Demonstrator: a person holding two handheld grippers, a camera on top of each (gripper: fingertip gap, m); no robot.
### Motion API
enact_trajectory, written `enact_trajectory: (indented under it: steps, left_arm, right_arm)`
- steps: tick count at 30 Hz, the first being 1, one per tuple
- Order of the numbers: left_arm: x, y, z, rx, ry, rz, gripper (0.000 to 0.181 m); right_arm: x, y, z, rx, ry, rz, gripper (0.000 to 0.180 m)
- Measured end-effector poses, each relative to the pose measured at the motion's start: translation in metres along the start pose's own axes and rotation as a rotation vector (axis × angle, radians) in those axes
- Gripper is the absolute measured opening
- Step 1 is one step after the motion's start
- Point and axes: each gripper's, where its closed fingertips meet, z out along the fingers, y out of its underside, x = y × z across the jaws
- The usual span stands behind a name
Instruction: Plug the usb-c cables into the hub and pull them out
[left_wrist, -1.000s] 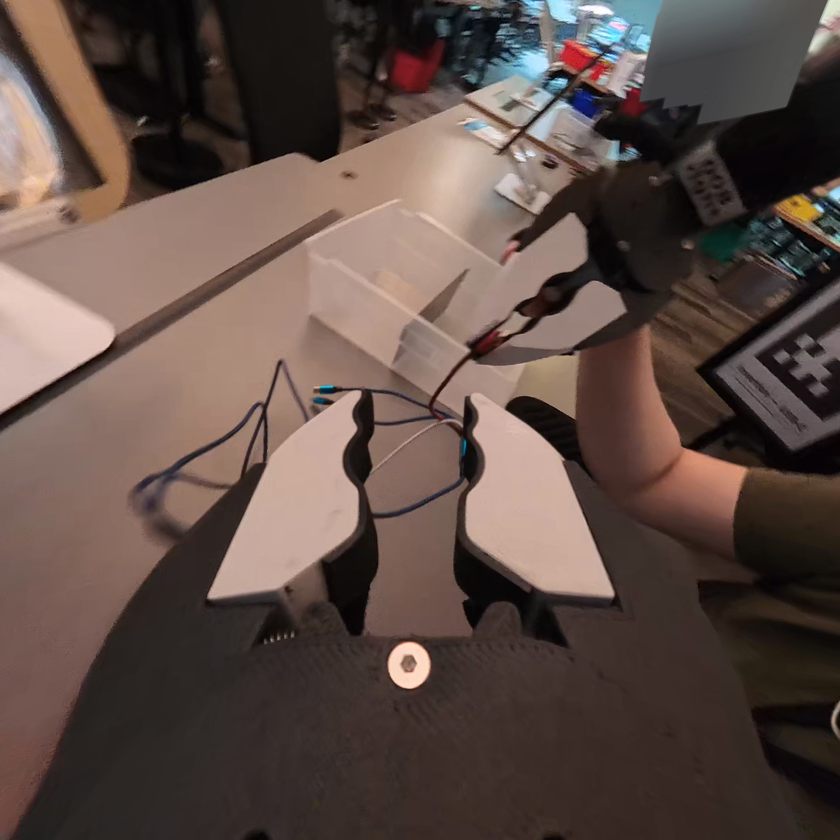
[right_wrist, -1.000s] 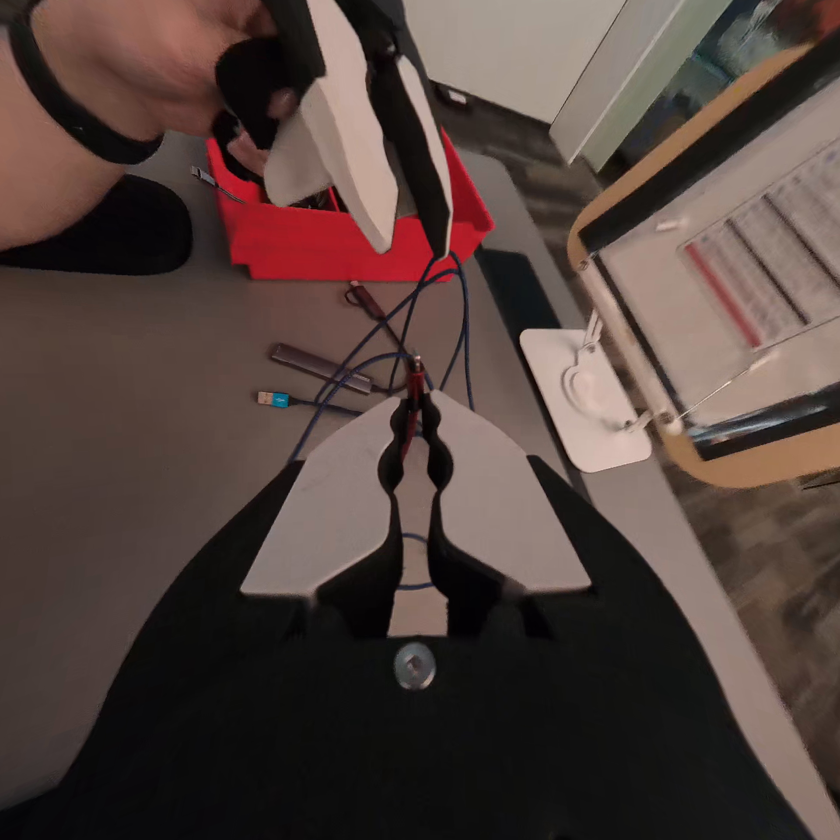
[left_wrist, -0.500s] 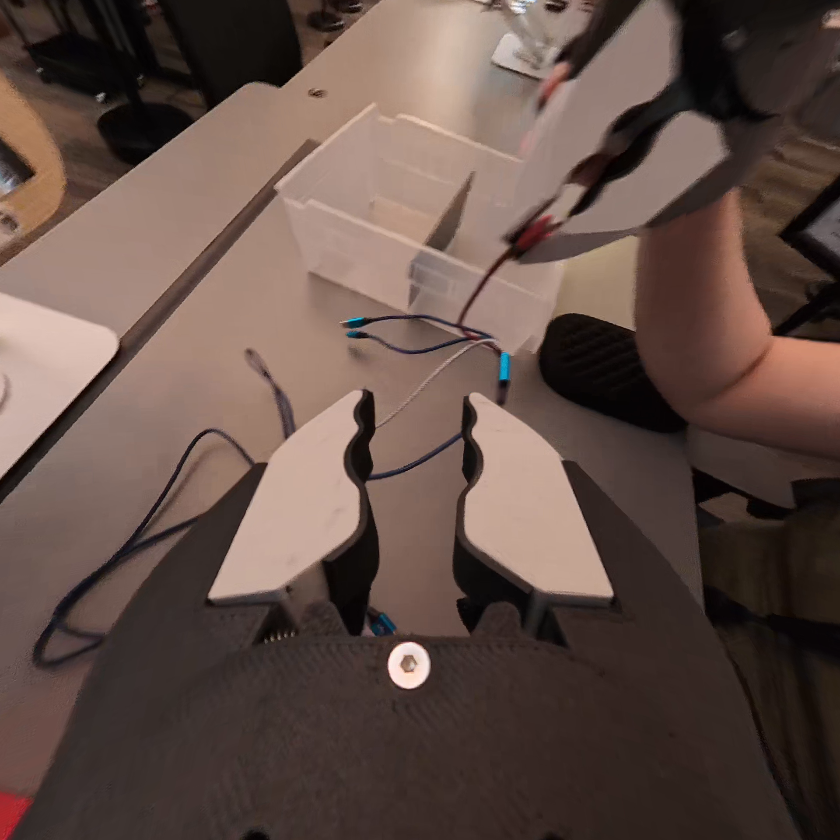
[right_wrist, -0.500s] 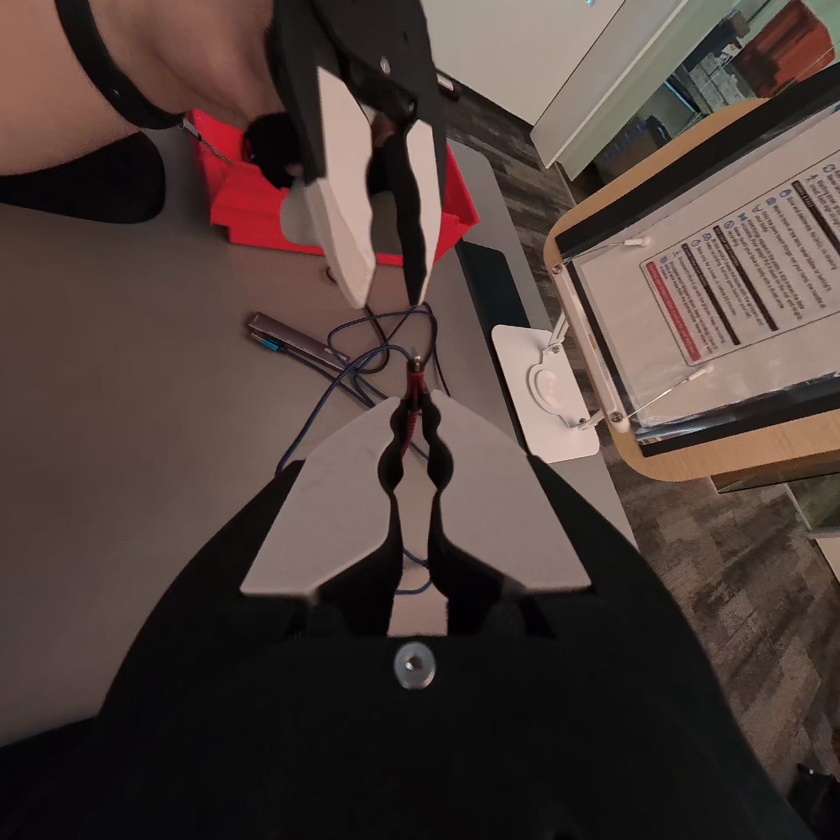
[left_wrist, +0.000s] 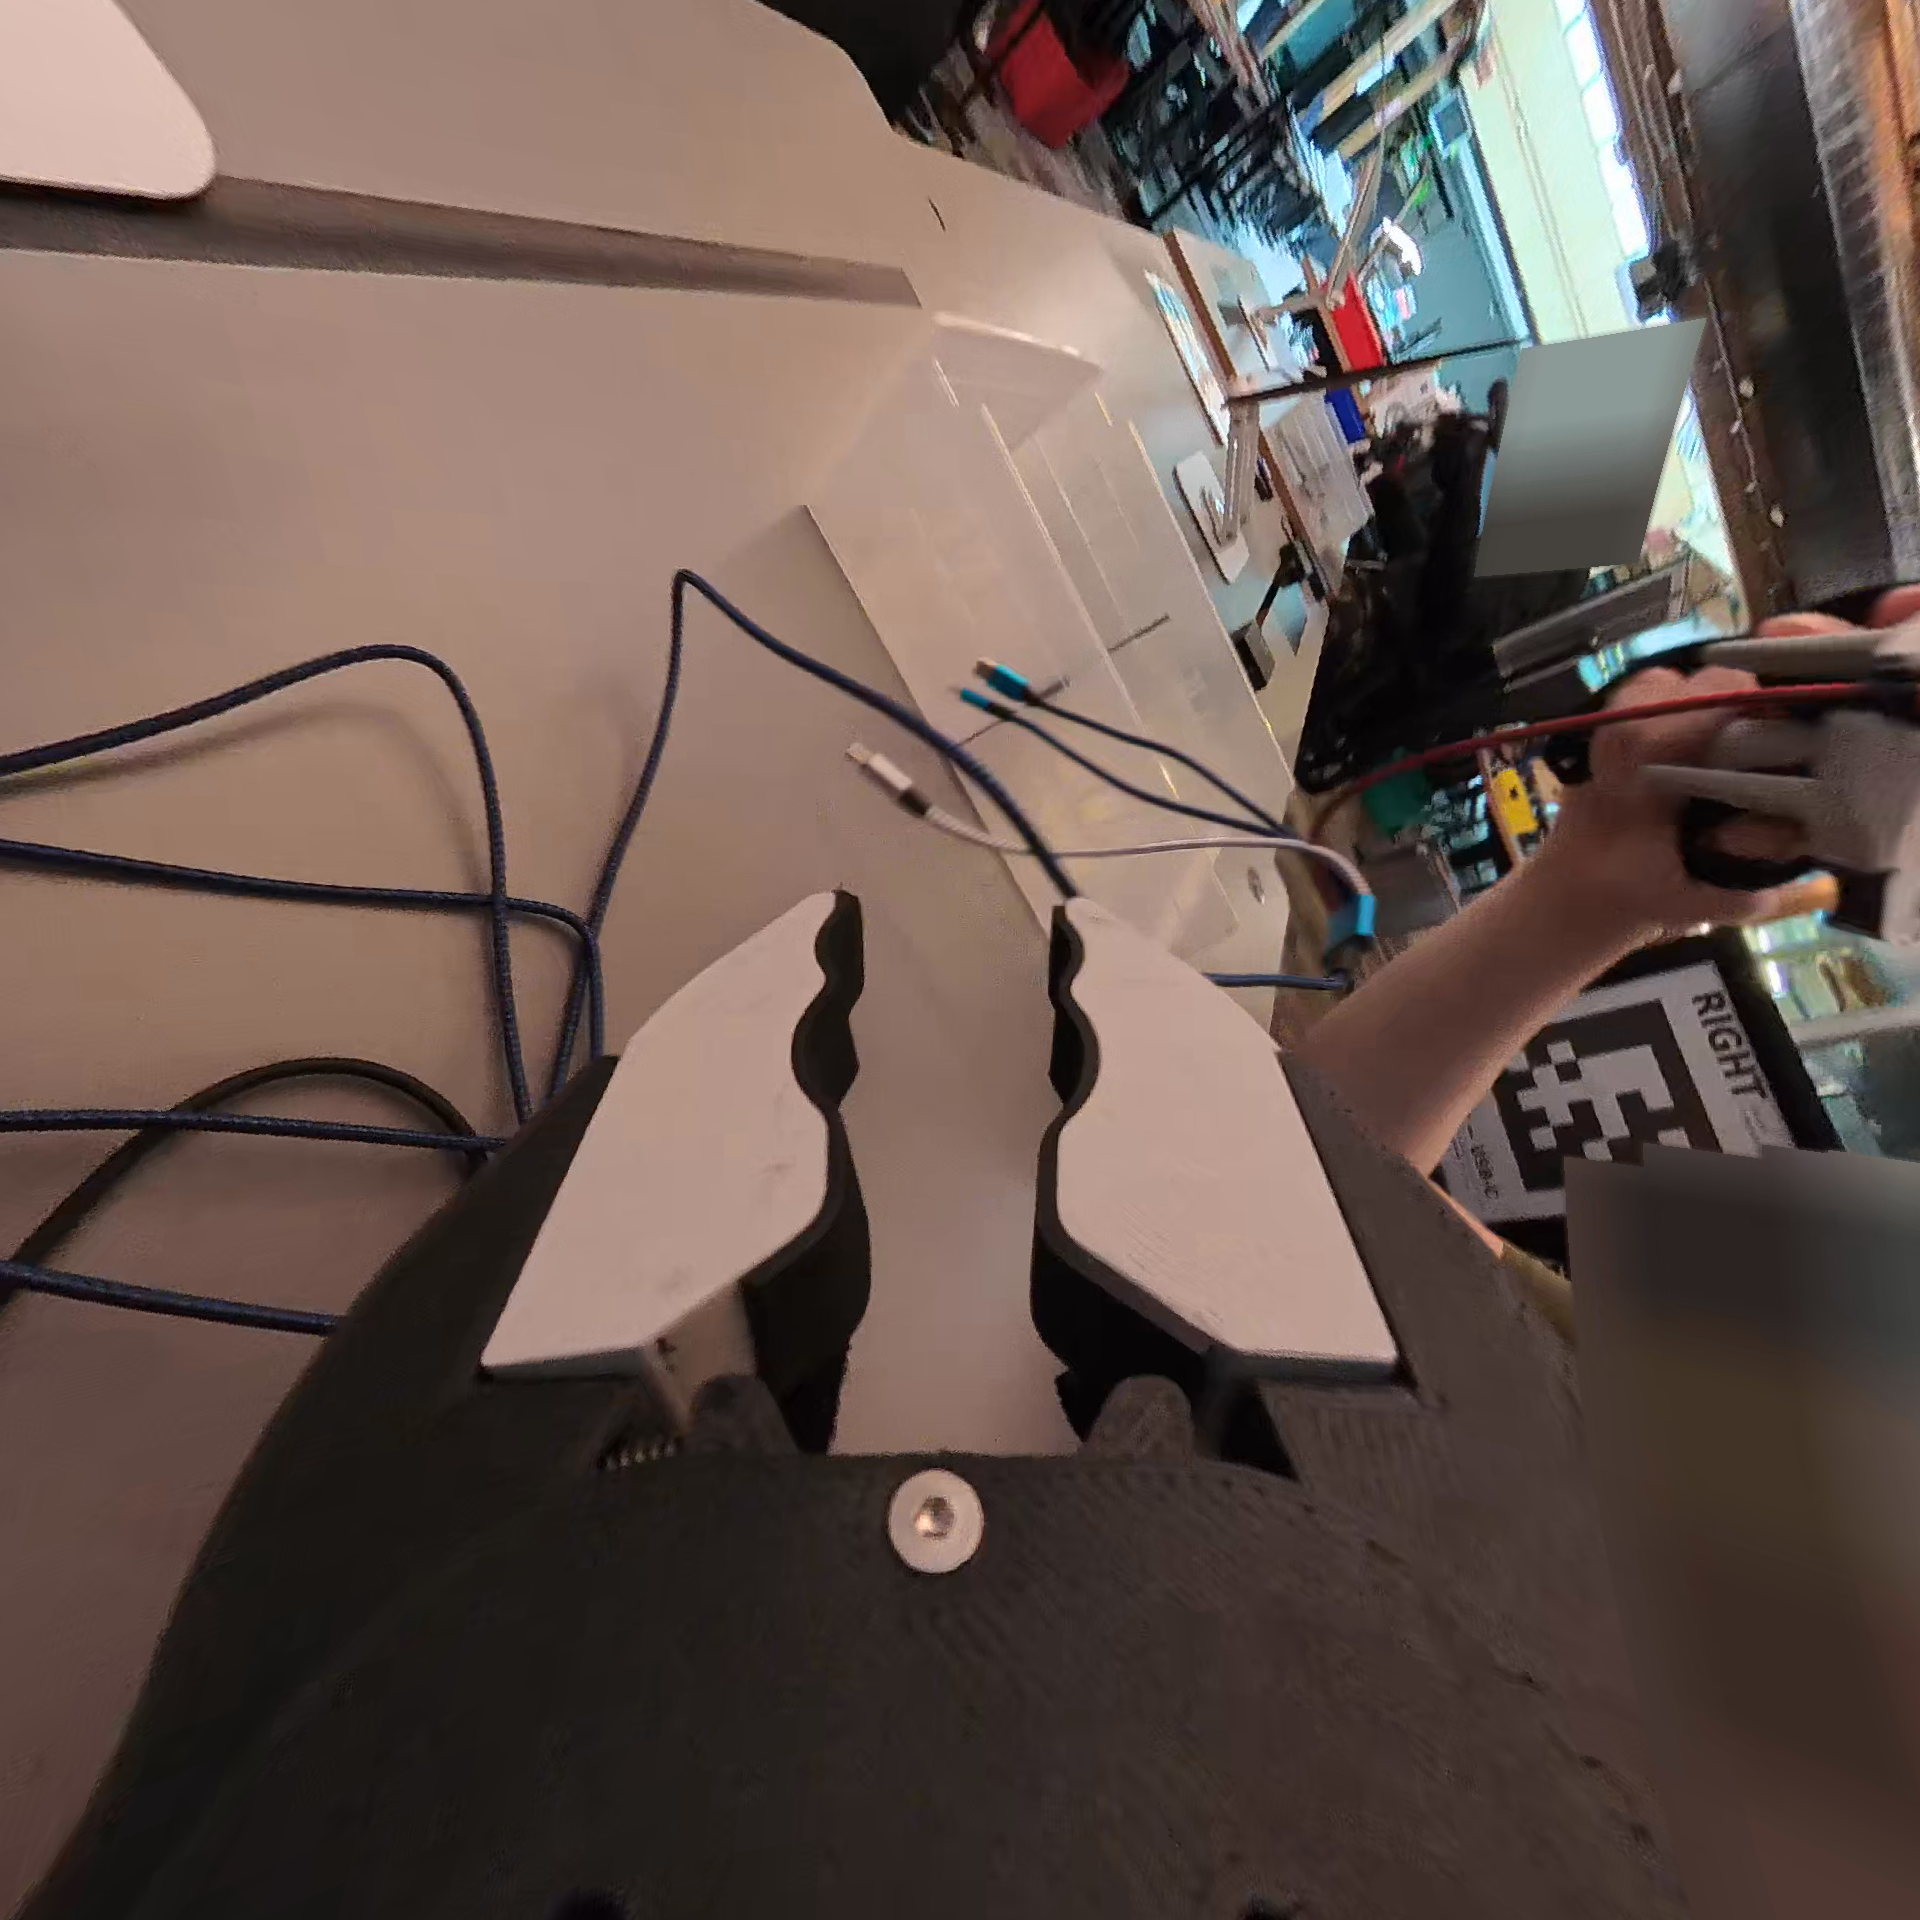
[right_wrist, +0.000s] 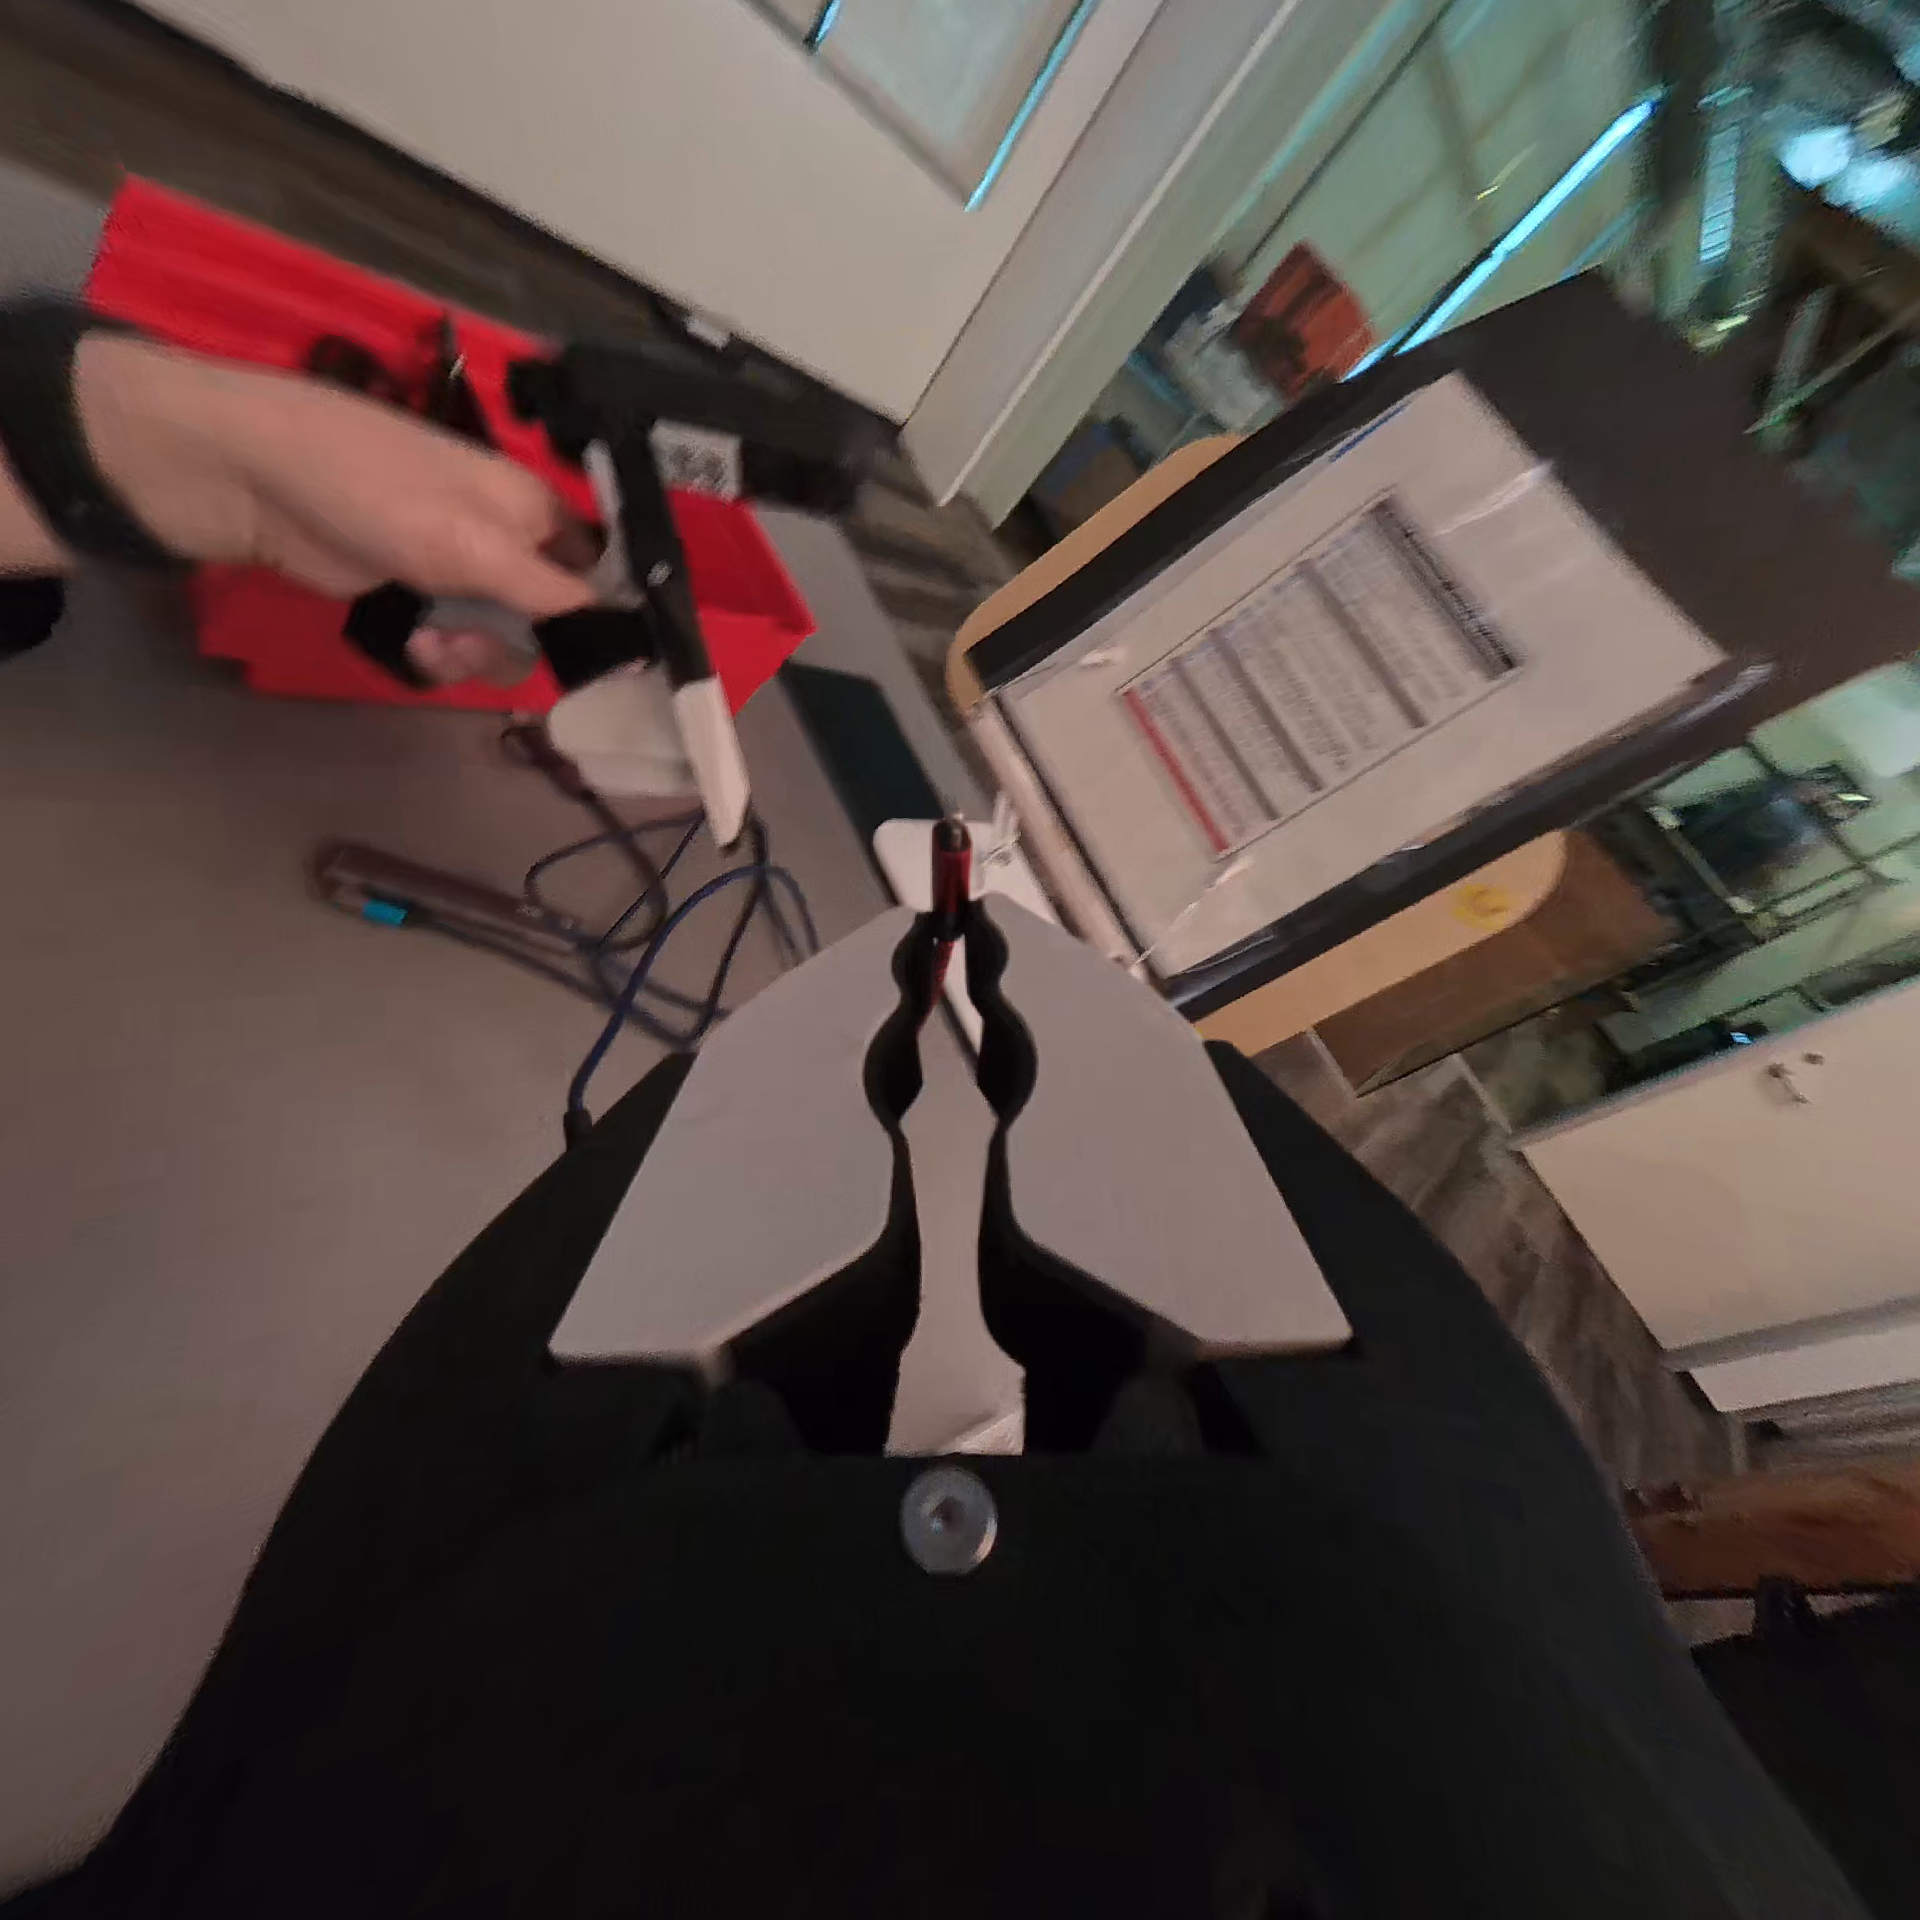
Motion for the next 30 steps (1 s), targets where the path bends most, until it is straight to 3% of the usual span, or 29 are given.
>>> enact_trajectory:
  steps: [5,9,15,22,25,28,30]
  left_arm:
    - [0.008,0.004,0.02,0.041,0.168,-0.139,0.039]
    - [0.021,0.012,0.043,0.072,0.335,-0.274,0.041]
    - [0.013,0.0,0.034,0.169,0.323,-0.303,0.041]
    - [0.001,-0.036,-0.015,0.369,0.201,-0.208,0.048]
    - [0.026,-0.049,-0.025,0.432,0.157,0.001,0.058]
    - [0.068,-0.032,-0.008,0.304,0.126,0.22,0.047]
    - [0.067,-0.003,0.015,0.115,0.053,0.2,0.036]
  right_arm:
    - [0.025,-0.025,-0.024,0.122,0.151,0.047,0.006]
    - [0.027,-0.033,-0.028,0.158,0.167,0.062,0.006]
    - [0.018,-0.036,-0.021,0.13,0.15,0.014,0.007]
    - [0.009,-0.044,-0.016,0.125,0.128,-0.017,0.007]
    - [-0.007,-0.044,-0.009,0.107,0.049,-0.033,0.006]
    - [-0.035,-0.041,0.005,0.082,-0.064,-0.125,0.006]
    - [-0.039,-0.036,0.016,0.035,-0.065,-0.141,0.006]
